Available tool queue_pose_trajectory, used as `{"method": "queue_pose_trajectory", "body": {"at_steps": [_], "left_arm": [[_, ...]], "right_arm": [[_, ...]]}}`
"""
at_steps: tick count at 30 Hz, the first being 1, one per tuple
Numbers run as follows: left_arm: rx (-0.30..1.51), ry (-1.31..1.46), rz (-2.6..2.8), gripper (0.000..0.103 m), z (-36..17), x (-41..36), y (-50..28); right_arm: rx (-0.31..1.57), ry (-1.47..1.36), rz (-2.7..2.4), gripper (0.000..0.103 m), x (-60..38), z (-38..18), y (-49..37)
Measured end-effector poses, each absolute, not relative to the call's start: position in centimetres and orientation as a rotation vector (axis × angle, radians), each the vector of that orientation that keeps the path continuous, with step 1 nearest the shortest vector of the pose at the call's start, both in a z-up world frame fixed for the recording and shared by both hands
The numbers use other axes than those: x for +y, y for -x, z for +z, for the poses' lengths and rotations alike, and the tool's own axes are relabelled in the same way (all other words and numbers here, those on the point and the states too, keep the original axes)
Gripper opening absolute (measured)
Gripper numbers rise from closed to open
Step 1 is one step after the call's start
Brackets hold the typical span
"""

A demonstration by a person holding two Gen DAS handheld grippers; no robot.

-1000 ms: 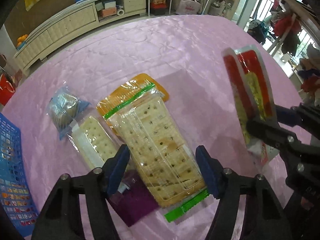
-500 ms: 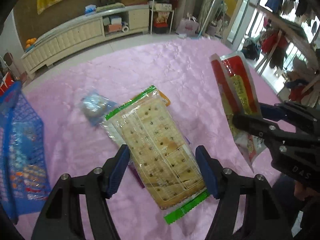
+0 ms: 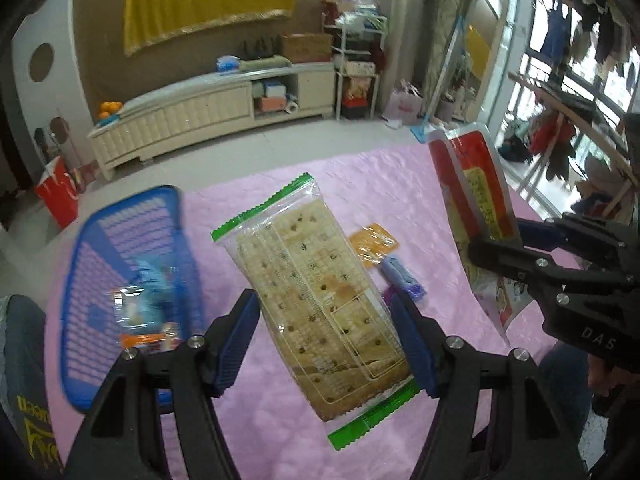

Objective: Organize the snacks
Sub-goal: 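Carry the cracker pack and red packet over the blue basket and release both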

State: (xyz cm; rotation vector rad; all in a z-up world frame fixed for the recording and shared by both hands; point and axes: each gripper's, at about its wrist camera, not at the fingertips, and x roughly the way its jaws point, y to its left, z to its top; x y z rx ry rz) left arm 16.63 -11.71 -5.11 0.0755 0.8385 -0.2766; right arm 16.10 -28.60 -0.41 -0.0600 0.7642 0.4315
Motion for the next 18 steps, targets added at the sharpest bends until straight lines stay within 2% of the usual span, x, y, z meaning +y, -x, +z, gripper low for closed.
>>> {"method": "queue_pose_trajectory", "body": {"at_steps": [10, 18], "left_arm": [[0.789, -0.079, -0.167, 0.066, -1.8, -1.8, -14.4], [0.807, -0.091, -0.086, 0.066, -2.5, 4.2, -15.0]], "right_arm": [[0.735, 0.065, 0.557, 0.039, -19.9, 0.9, -16.3], [0.747, 0.098, 0.643, 0.039, -13.9, 0.6, -17.7]]}}
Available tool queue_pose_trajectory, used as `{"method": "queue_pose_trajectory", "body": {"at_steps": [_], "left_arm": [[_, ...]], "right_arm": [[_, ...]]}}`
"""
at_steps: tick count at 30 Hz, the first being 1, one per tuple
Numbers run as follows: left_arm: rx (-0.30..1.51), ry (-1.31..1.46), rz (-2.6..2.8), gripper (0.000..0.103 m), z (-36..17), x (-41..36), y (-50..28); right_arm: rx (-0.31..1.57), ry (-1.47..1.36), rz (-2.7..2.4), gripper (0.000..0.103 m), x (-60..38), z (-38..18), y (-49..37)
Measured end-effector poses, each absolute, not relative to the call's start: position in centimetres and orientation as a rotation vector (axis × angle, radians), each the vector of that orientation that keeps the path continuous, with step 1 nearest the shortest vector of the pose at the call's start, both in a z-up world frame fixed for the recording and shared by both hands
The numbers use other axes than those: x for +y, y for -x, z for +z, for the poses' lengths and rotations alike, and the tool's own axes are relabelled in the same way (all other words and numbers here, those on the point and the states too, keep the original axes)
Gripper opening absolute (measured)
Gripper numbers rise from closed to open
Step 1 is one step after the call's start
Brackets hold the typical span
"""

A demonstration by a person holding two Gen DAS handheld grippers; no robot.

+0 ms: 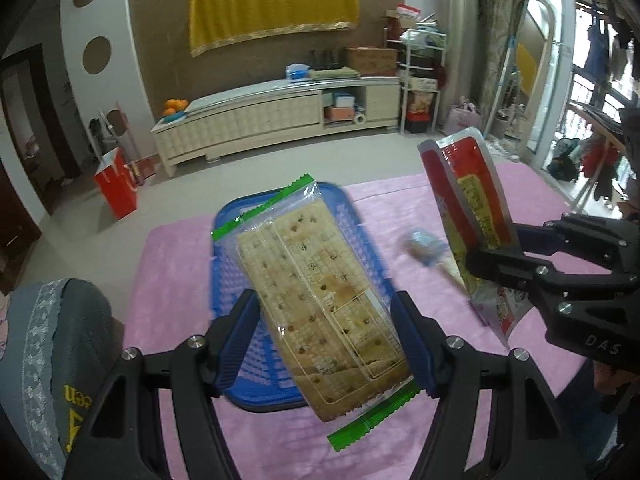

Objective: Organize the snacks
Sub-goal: 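Carry the cracker pack and red packet over the blue basket and release both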

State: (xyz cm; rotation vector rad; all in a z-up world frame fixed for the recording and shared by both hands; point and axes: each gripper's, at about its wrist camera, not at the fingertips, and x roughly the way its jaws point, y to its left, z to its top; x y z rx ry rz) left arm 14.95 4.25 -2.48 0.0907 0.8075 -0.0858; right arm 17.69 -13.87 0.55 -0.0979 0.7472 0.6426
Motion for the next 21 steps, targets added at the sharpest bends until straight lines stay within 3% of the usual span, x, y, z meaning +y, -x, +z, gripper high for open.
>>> {"method": "queue_pose_trajectory", "body": {"at_steps": [21], "left_arm": [[0.925, -0.110, -0.138, 0.066, -8.5, 8.5, -18.6]], "right_arm": [[0.888, 0.174, 0.693, 0.039, -7.0, -3.7, -21.0]]}}
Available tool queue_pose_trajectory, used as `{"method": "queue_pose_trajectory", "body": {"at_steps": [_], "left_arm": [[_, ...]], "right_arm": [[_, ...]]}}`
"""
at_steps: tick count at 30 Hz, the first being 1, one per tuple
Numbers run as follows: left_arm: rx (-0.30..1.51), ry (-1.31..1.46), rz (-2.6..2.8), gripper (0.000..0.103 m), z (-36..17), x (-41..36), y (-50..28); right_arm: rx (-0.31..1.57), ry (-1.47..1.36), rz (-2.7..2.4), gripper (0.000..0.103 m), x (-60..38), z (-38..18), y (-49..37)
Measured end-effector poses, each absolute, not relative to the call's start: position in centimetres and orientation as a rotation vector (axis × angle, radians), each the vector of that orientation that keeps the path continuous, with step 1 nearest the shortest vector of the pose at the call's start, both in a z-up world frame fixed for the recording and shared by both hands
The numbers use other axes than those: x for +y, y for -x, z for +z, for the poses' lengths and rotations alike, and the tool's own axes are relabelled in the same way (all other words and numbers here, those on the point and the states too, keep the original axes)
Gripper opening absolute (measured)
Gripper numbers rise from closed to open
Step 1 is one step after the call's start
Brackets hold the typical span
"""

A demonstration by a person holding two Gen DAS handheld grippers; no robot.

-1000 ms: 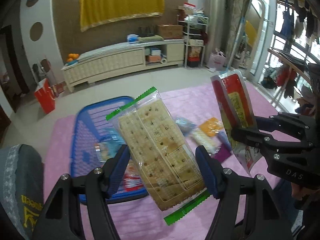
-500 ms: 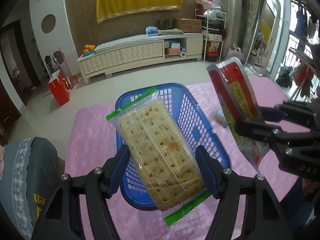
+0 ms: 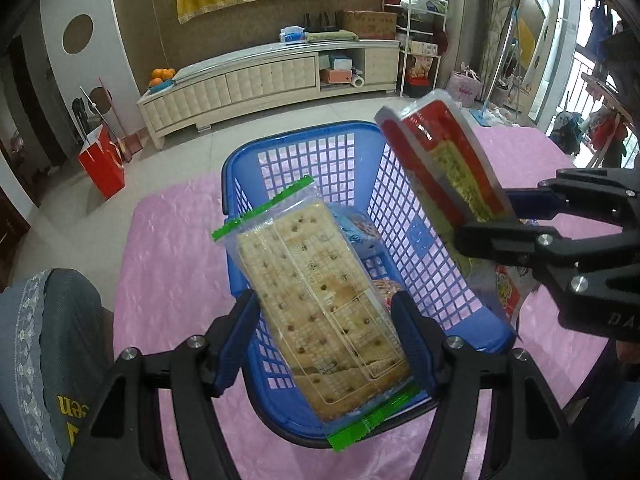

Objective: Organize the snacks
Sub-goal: 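Carry the cracker pack and red packet over the blue basket and release both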

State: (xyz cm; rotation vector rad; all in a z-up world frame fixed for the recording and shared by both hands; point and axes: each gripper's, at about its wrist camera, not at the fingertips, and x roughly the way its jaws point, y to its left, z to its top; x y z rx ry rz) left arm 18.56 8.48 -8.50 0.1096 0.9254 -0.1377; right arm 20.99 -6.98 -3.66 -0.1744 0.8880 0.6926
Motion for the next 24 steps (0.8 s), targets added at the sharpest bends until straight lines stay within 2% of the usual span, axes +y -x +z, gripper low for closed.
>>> {"method": "queue_pose_trajectory", "body": {"at_steps": [9, 10, 13, 15, 24], "left_arm": [[0.914, -0.114, -0.159, 0.067, -8.4, 8.9, -18.6], [0.911, -0.104, -0.160, 0.071, -8.3, 9.1, -18.6], [0.911, -0.096, -0.151, 0.073, -8.3, 9.3, -18.4], [0.911, -0.099, -0.147, 0.073, -8.3, 9.3, -18.1], [0.904, -0.099, -0.135, 0.075, -7.7, 9.1, -16.6]], "right_arm": [[0.927, 0.174, 0.700, 0.041, -6.0, -4.4, -21.2], [0.929, 0.185, 0.695, 0.041, -5.8, -4.3, -21.2], [0.922, 0.208, 0.675, 0.051, -5.6, -4.0, -21.0], [0.905, 0.228, 0.645, 0.062, -5.7, -3.9, -20.9], [0.910, 0.248, 0.631, 0.077, -6.0, -3.4, -20.2]]}}
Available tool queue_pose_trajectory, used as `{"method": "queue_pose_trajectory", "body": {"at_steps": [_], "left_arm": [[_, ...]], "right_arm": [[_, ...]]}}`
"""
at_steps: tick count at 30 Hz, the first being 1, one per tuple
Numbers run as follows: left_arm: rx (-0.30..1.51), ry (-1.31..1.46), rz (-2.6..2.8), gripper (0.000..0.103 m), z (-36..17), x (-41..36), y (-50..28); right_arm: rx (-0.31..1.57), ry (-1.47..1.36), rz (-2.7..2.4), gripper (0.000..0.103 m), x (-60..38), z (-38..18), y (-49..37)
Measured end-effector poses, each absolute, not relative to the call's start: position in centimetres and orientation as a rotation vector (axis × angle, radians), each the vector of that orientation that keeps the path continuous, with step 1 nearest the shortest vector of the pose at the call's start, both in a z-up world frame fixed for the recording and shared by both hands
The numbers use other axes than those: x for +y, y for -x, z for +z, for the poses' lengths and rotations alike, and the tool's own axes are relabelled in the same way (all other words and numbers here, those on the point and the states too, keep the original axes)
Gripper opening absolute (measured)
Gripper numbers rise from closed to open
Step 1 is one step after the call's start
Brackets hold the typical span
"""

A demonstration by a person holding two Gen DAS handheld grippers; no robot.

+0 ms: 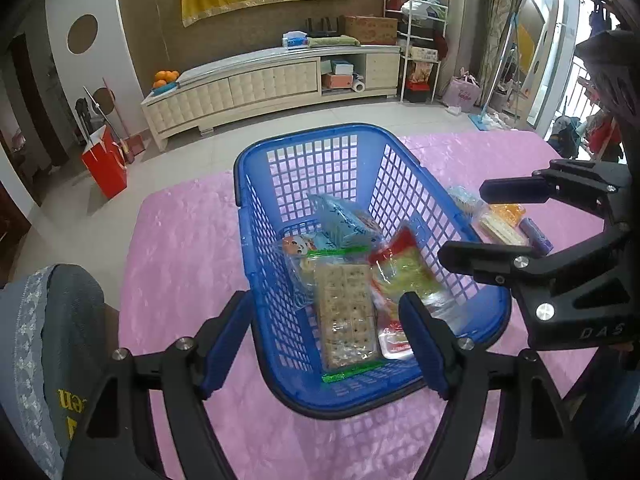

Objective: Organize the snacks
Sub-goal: 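Carry the cracker pack and red packet over the blue basket and release both, then grasp the purple gum tube with the right gripper while the left gripper grasps a white-strip cracker pack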

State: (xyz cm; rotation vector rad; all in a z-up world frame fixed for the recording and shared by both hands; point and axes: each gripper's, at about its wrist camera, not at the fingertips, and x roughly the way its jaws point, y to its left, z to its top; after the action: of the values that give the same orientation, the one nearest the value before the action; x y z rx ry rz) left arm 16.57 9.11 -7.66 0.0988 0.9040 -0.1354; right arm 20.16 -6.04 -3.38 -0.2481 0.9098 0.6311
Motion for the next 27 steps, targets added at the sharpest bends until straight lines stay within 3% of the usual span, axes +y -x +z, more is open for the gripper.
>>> {"method": "queue_pose_trajectory", "body": {"at_steps": [15, 17, 27], "left_arm": [[0.839, -0.103, -0.122, 0.078, -3.8, 6.0, -13.4], [0.826, -0.103, -0.119, 0.083, -3.2, 5.2, -13.1], [0.818, -0.086, -0.173, 0.083, -1.8, -0.8, -13.4]], "right_arm": [[0.860, 0.202, 0.581, 0.080, -11.6, -0.3, -16.8], [0.848, 0.195, 0.575, 0.080, -12.8, 0.1, -16.4], [0.823, 0.139, 0.481, 0.080, -20.0, 1.3, -15.6]]}}
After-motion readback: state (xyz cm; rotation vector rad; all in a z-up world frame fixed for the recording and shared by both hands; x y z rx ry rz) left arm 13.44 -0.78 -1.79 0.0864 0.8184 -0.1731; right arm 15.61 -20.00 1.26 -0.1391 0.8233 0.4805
